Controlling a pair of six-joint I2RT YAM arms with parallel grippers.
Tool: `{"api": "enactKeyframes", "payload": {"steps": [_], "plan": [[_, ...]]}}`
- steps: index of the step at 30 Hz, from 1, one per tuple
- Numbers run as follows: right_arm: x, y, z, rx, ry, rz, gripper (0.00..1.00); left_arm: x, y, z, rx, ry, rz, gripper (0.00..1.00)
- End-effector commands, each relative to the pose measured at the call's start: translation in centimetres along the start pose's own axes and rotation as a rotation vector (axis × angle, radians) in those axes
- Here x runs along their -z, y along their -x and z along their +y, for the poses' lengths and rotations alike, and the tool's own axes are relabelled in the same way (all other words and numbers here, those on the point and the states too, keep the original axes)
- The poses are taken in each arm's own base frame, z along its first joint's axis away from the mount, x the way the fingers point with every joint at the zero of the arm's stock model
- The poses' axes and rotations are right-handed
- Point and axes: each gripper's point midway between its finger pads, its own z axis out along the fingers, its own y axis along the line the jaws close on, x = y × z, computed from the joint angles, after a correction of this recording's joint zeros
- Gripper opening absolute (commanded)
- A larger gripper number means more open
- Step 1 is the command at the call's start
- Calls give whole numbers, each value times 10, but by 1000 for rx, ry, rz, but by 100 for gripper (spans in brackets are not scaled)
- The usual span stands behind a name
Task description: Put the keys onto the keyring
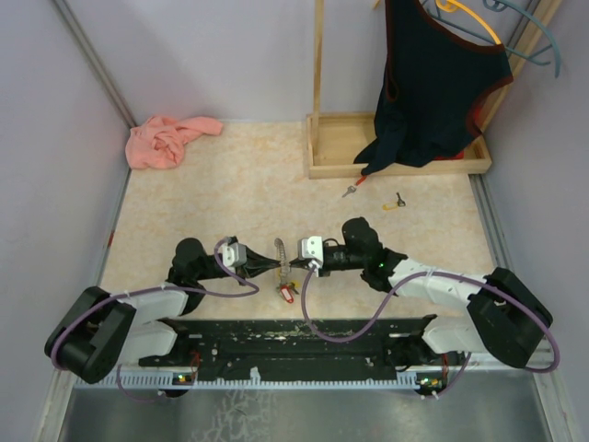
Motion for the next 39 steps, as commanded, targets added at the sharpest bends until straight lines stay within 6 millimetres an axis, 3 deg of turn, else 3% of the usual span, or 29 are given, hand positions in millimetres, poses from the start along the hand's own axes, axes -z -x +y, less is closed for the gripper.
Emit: {"api": "enactKeyframes", "payload": {"steps": [1, 25, 39], "plan": [[-6, 26, -12, 54, -3, -61, 0, -4, 15, 5, -54, -23, -37, 1], [-10, 34, -12, 19, 20, -82, 0, -5, 16, 5, -49, -29, -40, 1], [-3, 27, -14, -18, -24, -35, 0, -3, 16, 8, -60, 1, -37, 1]]}}
